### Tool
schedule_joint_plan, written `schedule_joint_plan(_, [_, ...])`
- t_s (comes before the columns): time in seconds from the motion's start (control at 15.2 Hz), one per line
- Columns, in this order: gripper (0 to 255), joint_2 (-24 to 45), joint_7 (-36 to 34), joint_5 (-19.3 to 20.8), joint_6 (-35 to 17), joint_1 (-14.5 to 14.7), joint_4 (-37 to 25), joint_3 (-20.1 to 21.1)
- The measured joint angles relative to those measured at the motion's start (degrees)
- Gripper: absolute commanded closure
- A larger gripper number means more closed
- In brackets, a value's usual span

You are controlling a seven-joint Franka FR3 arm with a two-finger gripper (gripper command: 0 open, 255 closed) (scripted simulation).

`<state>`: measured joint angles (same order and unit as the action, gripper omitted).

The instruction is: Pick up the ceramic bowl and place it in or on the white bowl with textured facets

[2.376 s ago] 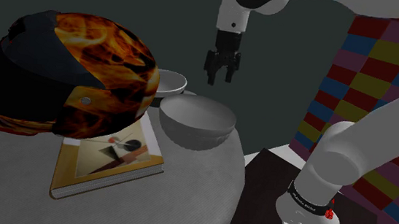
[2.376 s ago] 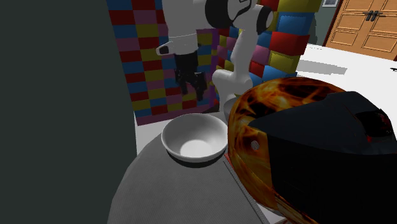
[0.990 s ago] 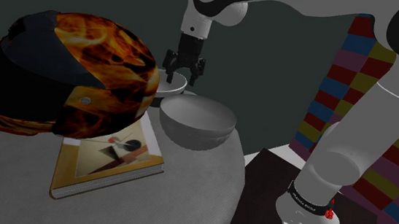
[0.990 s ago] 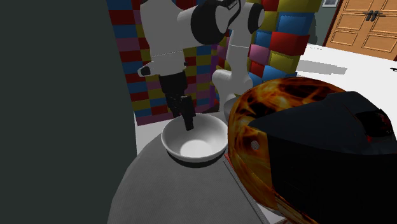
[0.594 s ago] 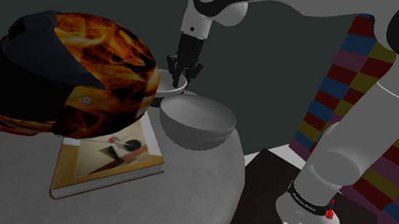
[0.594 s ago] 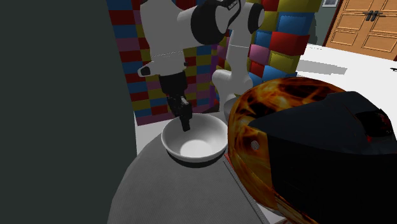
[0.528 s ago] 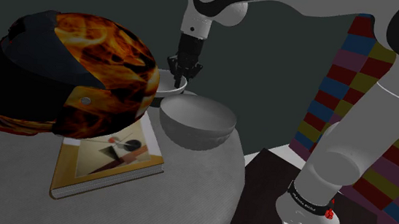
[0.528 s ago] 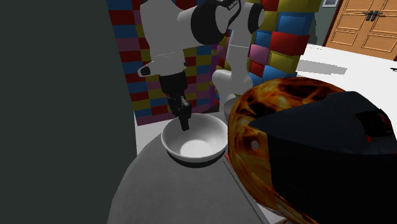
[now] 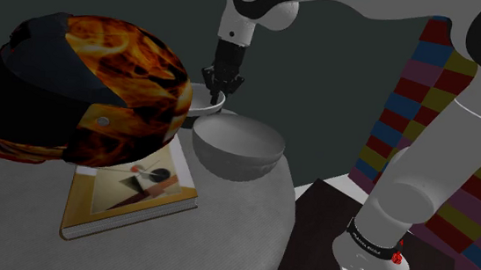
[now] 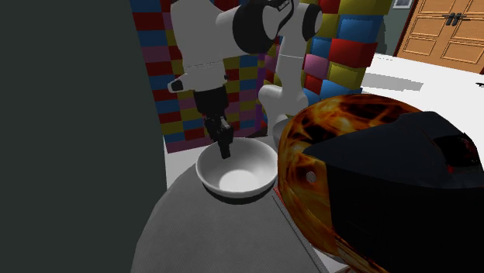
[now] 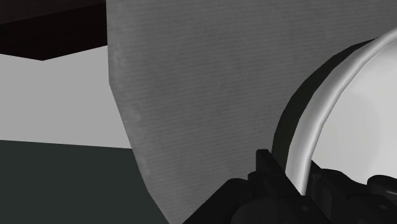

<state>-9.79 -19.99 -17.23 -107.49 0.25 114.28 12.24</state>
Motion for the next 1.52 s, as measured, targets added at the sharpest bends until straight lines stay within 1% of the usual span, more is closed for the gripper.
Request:
schedule_joint_plan(0.79, [255,0.37,-2.06,0.68,8.28,-0.21,-8.89,-0.33])
schedule_joint_plan(1.52, [255,2.15,-4.22,1.28,16.93,-0.38,-19.56,-0.58])
